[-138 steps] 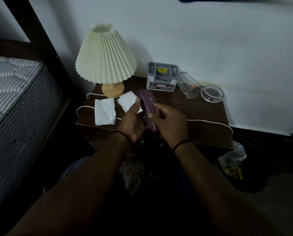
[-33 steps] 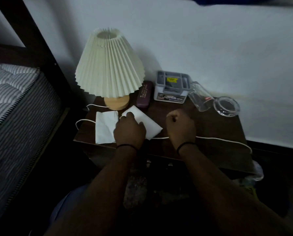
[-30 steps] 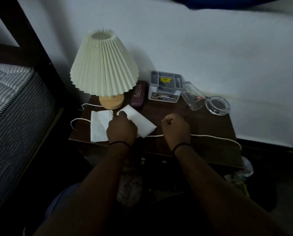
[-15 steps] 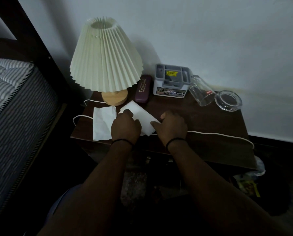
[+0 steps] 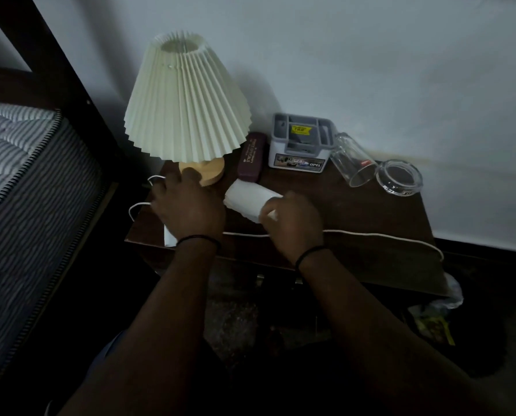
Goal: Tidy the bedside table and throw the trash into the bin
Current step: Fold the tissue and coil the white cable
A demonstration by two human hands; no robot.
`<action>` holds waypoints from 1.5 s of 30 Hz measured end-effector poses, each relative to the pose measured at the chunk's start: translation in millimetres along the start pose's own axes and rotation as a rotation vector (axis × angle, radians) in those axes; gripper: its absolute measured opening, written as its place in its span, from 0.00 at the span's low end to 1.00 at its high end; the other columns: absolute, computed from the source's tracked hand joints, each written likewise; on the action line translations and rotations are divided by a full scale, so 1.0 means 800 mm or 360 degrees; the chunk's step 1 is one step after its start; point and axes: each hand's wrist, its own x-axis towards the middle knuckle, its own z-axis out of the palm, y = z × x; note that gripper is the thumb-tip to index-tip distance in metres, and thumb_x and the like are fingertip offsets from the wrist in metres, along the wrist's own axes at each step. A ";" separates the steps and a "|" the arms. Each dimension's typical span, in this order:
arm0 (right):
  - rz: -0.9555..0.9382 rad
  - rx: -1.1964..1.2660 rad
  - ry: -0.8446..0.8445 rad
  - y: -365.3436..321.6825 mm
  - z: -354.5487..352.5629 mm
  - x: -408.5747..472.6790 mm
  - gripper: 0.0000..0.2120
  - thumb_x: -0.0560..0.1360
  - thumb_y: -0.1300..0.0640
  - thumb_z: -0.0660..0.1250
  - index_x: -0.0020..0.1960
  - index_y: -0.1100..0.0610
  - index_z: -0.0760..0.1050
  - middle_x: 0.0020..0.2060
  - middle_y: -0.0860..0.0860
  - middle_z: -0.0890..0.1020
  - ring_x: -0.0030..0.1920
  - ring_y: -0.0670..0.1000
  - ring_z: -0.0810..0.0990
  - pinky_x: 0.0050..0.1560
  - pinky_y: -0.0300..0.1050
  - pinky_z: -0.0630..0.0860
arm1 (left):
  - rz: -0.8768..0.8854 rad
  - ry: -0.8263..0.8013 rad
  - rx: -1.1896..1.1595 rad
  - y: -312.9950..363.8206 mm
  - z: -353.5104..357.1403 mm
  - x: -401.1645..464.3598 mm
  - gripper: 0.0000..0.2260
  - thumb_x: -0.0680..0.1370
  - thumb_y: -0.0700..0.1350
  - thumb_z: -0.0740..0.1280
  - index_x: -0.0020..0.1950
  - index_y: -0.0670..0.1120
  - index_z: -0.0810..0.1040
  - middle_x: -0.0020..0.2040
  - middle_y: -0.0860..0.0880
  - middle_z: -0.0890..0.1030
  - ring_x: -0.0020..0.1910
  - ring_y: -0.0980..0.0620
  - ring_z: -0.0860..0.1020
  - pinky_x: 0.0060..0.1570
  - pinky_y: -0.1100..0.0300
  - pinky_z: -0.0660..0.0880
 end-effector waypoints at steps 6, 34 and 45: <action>-0.0150 -0.0160 -0.0222 -0.021 0.011 -0.024 0.06 0.74 0.50 0.67 0.45 0.48 0.82 0.47 0.53 0.78 0.51 0.57 0.76 0.48 0.50 0.74 | -0.0067 -0.0316 0.0171 -0.024 0.006 -0.010 0.12 0.74 0.46 0.65 0.53 0.40 0.78 0.55 0.39 0.80 0.63 0.37 0.72 0.68 0.45 0.61; -0.0336 0.0919 -0.1118 0.008 -0.092 -0.045 0.03 0.75 0.64 0.69 0.44 0.58 0.77 0.33 0.46 0.80 0.35 0.41 0.79 0.42 0.33 0.73 | 0.0333 -0.1124 0.0313 -0.052 0.043 0.016 0.31 0.76 0.63 0.39 0.79 0.60 0.48 0.81 0.53 0.53 0.77 0.34 0.50 0.70 0.31 0.44; -0.0338 0.1040 -0.0967 0.020 -0.113 -0.050 0.03 0.75 0.64 0.69 0.44 0.59 0.77 0.35 0.50 0.81 0.37 0.45 0.79 0.44 0.39 0.75 | 0.0262 -0.0476 0.0081 -0.044 0.009 0.023 0.24 0.80 0.59 0.57 0.55 0.40 0.79 0.52 0.36 0.82 0.54 0.35 0.79 0.56 0.48 0.73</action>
